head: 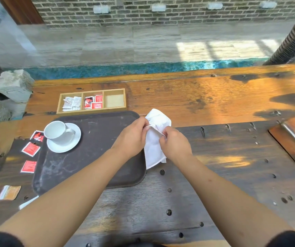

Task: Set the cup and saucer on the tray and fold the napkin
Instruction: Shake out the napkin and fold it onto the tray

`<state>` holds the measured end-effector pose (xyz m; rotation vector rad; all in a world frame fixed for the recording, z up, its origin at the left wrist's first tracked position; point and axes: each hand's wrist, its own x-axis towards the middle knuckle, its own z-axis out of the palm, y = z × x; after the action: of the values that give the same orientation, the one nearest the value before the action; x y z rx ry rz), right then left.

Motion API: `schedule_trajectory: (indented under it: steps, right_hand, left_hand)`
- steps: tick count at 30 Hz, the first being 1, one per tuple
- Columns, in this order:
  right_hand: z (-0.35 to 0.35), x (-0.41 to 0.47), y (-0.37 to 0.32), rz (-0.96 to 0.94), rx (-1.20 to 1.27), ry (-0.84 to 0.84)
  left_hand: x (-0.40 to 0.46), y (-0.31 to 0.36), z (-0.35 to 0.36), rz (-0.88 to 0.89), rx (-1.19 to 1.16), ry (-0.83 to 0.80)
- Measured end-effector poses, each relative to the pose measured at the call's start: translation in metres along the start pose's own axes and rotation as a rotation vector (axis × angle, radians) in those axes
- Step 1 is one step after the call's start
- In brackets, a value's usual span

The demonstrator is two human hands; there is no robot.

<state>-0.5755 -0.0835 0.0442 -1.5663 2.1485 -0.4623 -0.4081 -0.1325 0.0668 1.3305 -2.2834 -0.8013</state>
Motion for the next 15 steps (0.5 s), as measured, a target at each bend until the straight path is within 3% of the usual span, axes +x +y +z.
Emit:
schedule_trajectory:
  steps: [5,15]
  right_hand:
    - [-0.032,-0.004,-0.018,-0.155,0.026,0.089]
    - [-0.073,-0.007,-0.069,-0.45,-0.033,0.169]
  left_hand:
    - [-0.006,-0.002,-0.037,-0.031,-0.078,0.118]
    - [-0.028,-0.019,-0.11,-0.1,0.09,0.273]
